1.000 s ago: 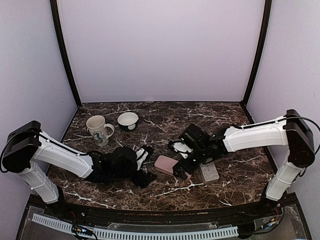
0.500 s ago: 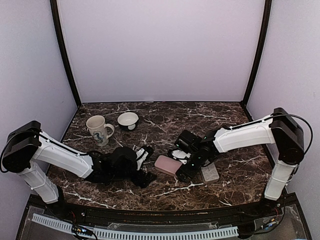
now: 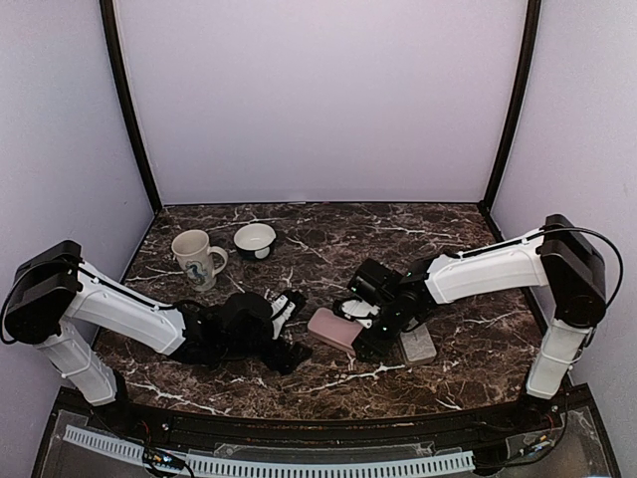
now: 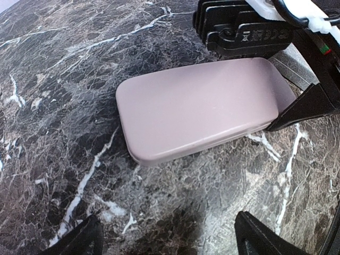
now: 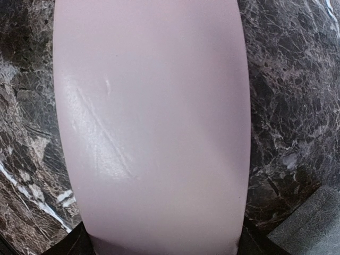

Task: Organize the sunglasses
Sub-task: Move the case with the sunglasses to the center of the board.

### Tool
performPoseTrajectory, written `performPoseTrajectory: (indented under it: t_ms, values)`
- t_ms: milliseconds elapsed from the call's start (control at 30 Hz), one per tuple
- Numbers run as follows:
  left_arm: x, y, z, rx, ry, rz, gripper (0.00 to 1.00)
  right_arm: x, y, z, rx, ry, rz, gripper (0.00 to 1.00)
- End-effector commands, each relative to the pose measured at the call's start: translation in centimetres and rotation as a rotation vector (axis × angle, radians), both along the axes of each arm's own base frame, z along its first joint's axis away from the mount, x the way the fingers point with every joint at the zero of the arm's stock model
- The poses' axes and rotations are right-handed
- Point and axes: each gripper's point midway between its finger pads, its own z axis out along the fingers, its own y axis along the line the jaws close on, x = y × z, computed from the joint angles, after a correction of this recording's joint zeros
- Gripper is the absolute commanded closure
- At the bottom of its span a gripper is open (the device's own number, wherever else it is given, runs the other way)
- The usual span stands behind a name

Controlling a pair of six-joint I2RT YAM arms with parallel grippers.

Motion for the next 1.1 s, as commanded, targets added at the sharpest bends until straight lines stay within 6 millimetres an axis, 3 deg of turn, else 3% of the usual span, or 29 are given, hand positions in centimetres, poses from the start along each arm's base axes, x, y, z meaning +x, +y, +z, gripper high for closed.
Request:
performPoseTrajectory:
  t_ms: [0, 167, 300, 600, 833, 967, 1067]
  values:
    - [0.0, -0.1, 0.9, -0.013, -0.019, -0.005, 0.12, -0.2, 1.3, 1.5, 0.063, -0.011, 0.036, 0.40]
    - [0.3, 0.1, 1.7, -0.016, -0.033, 0.010, 0.09, 0.1, 1.7, 1.5, 0.070, -0.017, 0.041, 0.27]
    - [0.9, 0.7, 2.4, -0.015, -0.033, 0.044, 0.09, 0.2, 2.1, 1.4, 0.073, -0.016, 0.059, 0.24]
    - [2.4, 3.6, 5.9, -0.115, -0.028, 0.144, 0.07, 1.6, 4.5, 1.6, 0.078, -0.040, 0.167, 0.32]
    - [3.0, 6.1, 7.1, -0.119, -0.039, 0.218, 0.04, 3.5, 6.7, 0.9, 0.070, -0.061, 0.232, 0.32]
    - [3.5, 7.7, 7.5, -0.126, -0.034, 0.284, 0.01, 4.8, 6.8, 1.0, 0.051, -0.111, 0.223, 0.10]
    - [4.2, 9.1, 8.5, -0.129, -0.057, 0.344, 0.01, 5.2, 6.6, 2.1, 0.082, -0.150, 0.204, 0.01]
